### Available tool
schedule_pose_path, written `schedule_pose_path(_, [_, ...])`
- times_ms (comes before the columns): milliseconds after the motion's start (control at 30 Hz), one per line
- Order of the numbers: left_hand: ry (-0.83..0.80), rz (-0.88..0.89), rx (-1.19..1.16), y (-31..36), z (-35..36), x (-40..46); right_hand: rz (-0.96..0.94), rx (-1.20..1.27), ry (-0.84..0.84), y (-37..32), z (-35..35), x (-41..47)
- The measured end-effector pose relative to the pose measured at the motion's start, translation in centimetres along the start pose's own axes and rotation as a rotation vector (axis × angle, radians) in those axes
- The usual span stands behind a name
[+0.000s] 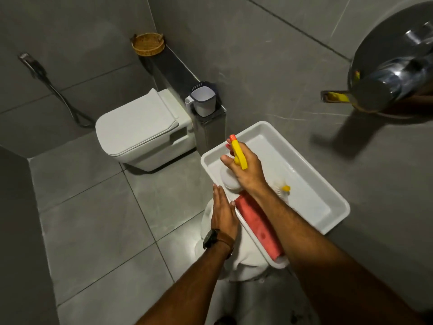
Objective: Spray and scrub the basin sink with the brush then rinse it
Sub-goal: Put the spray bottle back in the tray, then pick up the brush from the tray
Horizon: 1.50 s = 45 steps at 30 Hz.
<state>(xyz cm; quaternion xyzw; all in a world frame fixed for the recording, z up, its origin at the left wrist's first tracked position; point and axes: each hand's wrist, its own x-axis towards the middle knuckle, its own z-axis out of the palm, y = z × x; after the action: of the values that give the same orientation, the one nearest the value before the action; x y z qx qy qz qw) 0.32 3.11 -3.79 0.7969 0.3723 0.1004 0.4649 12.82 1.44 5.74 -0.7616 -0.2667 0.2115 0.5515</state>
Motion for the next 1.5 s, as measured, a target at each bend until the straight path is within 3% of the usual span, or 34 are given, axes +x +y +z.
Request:
schedule_pose_path(300, [0.001, -0.044, 0.003, 0.4, 0.1, 0.3, 0.052, -0.113, -0.061, 1.8, -0.5, 1.7])
schedule_pose_path(467, [-0.013, -0.064, 0.013, 0.7, -0.2, 0.4, 0.276, -0.518, 0.485, 4.4, -5.2, -2.0])
schedule_pose_path(533, [-0.018, -0.070, 0.024, 0.7, -0.2, 0.5, 0.377, -0.659, 0.551, 6.1, -7.1, -4.2])
schedule_pose_path(600, [-0.016, -0.072, 0.038, 0.8, -0.2, 0.5, 0.544, -0.764, 0.398, 7.8, -8.0, -5.7])
schedule_pose_path(667, [-0.013, -0.053, 0.053, 0.7, -0.2, 0.5, 0.647, -0.890, 0.138, 9.1, -7.9, -7.1])
schedule_pose_path(767, [-0.037, -0.052, 0.093, 0.5, -0.1, 0.6, 0.592, -1.063, -0.015, 10.1, -7.7, -8.6])
schedule_pose_path(1000, [-0.068, 0.059, 0.202, 1.9, -0.3, -2.2, 0.539, -0.923, 0.108, 7.1, -8.8, -10.7])
schedule_pose_path(1167, [-0.123, 0.118, 0.181, 6.6, 0.8, -6.3, 0.567, -0.806, 0.189, 3.0, -11.7, -15.4])
schedule_pose_path(1500, [-0.275, 0.327, 0.151, 15.4, 5.0, -20.2, 0.521, -0.593, 0.445, -3.6, -17.2, -31.3])
